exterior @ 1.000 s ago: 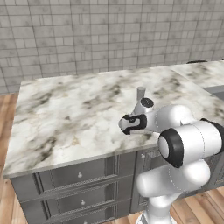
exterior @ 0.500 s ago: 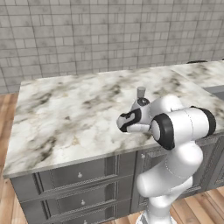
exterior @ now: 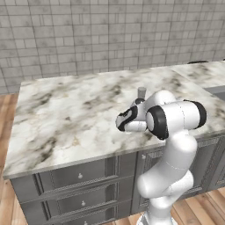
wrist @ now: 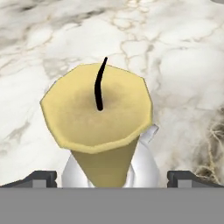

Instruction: Pick the jar and candle from the dining table and place them in the open cabinet. Close the cabinet after placing the objects.

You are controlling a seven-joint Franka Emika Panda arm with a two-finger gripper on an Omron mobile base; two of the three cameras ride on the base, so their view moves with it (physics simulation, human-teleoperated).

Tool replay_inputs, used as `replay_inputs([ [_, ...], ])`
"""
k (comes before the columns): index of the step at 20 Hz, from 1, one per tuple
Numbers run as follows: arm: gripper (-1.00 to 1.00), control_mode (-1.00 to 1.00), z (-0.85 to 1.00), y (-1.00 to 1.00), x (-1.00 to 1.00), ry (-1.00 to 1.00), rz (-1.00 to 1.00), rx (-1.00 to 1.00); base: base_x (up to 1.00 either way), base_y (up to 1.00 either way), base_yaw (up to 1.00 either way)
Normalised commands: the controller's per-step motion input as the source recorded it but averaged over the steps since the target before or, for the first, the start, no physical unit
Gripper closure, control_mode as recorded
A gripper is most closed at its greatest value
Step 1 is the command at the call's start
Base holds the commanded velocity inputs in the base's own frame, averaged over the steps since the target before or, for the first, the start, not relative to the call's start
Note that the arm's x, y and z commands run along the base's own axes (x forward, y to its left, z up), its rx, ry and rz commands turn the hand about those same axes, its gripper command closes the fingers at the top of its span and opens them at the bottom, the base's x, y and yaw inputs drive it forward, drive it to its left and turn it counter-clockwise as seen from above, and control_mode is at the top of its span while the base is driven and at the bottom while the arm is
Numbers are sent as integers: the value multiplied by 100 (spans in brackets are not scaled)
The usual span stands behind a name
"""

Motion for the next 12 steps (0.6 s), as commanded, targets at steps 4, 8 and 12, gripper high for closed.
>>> replay_inputs([
  [4, -100, -100, -18, 0, 21, 0, 0, 0, 0, 0, 0],
  [8, 100, -100, -16, 0, 23, 0, 0, 0, 0, 0, 0],
  [12, 100, -100, -10, 0, 3, 0, 0, 0, 0, 0, 0],
])
